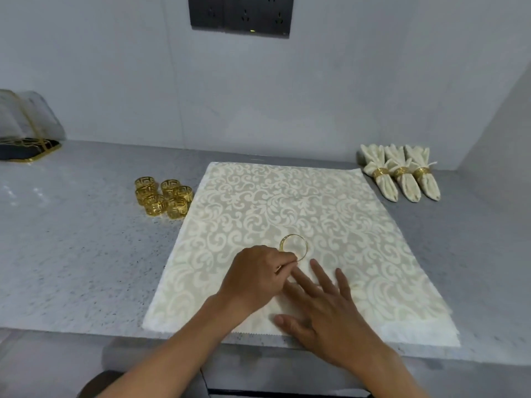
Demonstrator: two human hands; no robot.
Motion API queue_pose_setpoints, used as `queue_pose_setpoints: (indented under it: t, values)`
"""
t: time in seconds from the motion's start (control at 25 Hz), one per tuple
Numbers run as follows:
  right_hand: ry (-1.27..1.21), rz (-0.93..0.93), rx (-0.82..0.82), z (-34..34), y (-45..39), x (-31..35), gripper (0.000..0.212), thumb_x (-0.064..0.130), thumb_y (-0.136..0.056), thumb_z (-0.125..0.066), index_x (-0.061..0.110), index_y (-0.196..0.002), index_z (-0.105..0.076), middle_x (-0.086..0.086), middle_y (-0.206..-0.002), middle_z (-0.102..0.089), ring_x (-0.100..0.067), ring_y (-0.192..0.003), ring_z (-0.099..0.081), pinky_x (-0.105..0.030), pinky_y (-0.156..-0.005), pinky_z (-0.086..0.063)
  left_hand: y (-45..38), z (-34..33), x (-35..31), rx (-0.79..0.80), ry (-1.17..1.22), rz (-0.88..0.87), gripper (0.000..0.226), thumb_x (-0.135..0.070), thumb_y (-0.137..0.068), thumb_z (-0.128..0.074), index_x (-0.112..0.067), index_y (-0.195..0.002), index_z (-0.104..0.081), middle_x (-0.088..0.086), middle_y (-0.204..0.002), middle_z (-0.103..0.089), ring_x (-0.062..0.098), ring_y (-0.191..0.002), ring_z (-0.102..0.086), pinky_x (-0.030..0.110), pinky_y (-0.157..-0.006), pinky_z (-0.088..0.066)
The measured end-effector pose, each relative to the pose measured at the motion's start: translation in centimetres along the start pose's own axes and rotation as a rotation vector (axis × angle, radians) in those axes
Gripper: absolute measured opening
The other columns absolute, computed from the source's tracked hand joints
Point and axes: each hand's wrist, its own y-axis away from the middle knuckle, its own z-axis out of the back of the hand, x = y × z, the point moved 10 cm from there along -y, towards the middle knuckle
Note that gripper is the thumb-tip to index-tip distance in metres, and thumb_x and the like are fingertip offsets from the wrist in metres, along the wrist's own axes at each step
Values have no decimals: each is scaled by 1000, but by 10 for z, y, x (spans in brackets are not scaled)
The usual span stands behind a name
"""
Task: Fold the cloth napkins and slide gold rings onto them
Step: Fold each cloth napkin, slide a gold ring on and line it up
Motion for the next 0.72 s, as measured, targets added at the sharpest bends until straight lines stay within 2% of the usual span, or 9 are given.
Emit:
queue_pose_setpoints:
  t: [0.08,0.12,0.16,0.24,0.32,0.4,0.48,0.6,0.72]
  values:
    - [-29,31,-169,13,8,7,54,63,-98,-32,43,-149,-32,20,-158,-25,-20,-150,-16,-48,-118,-9,4,-11,12,-14,-39,-1,23,-36,-94,-52,-27,-84,-71,-6,-66,-65,10,-62,-57,37,-57,-49]
    - [-81,36,-320,27,14,3,44,51,-98,-43,35,-139,-48,16,-147,-45,-19,-140,-40,-42,-114,-25,6,-10,14,-41,-43,-19,24,-38,-93,-52,-29,-84,-72,-7,-67,-67,9,-62,-59,36,-55,-50]
    - [-155,12,-469,41,17,-7,37,39,-95,-51,29,-131,-54,14,-135,-53,-14,-128,-51,-34,-107,-37,6,-8,13,-67,-51,-45,22,-38,-92,-53,-30,-85,-73,-9,-68,-67,9,-62,-60,34,-53,-50]
    - [-286,-51,-525,59,8,-29,52,26,-92,-59,30,-141,-43,15,-144,-43,-5,-130,-42,-21,-104,-35,6,-4,7,-99,-72,-93,18,-37,-88,-58,-33,-84,-75,-11,-67,-67,9,-61,-61,30,-48,-48]
    - [-278,20,-372,57,-17,-31,70,19,-91,-62,29,-152,-29,11,-153,-36,-5,-138,-31,-16,-107,-22,7,-3,3,-102,-88,-123,18,-36,-87,-58,-34,-87,-76,-13,-68,-66,9,-61,-60,27,-46,-46]
    - [-251,92,-288,53,-35,-23,66,20,-92,-65,23,-151,-35,3,-146,-49,-14,-134,-41,-22,-109,-30,8,-2,3,-109,-99,-142,20,-36,-89,-54,-34,-93,-74,-13,-66,-64,8,-59,-58,28,-44,-45]
    - [-247,88,-343,56,-39,-21,57,25,-90,-69,19,-142,-47,0,-132,-60,-20,-120,-53,-36,-101,-44,11,1,0,-112,-72,-143,24,-32,-89,-60,-34,-112,-67,-13,-67,-62,7,-58,-56,27,-45,-47]
    - [-335,6,-532,75,-21,-42,51,30,-80,-75,21,-126,-54,7,-109,-62,-12,-98,-55,-32,-85,-48,9,-3,10,53,69,-8,56,-45,-86,-69,-36,-135,-43,-18,-91,-66,0,-75,-62,21,-65,-53]
    - [-340,-203,-545,99,12,-102,53,29,-72,-80,29,-117,-52,13,-103,-57,-9,-97,-49,-24,-79,-41,7,-14,4,212,-3,-64,52,-54,-83,-67,-36,-129,-49,-22,-118,-56,0,-96,-56,23,-79,-48]
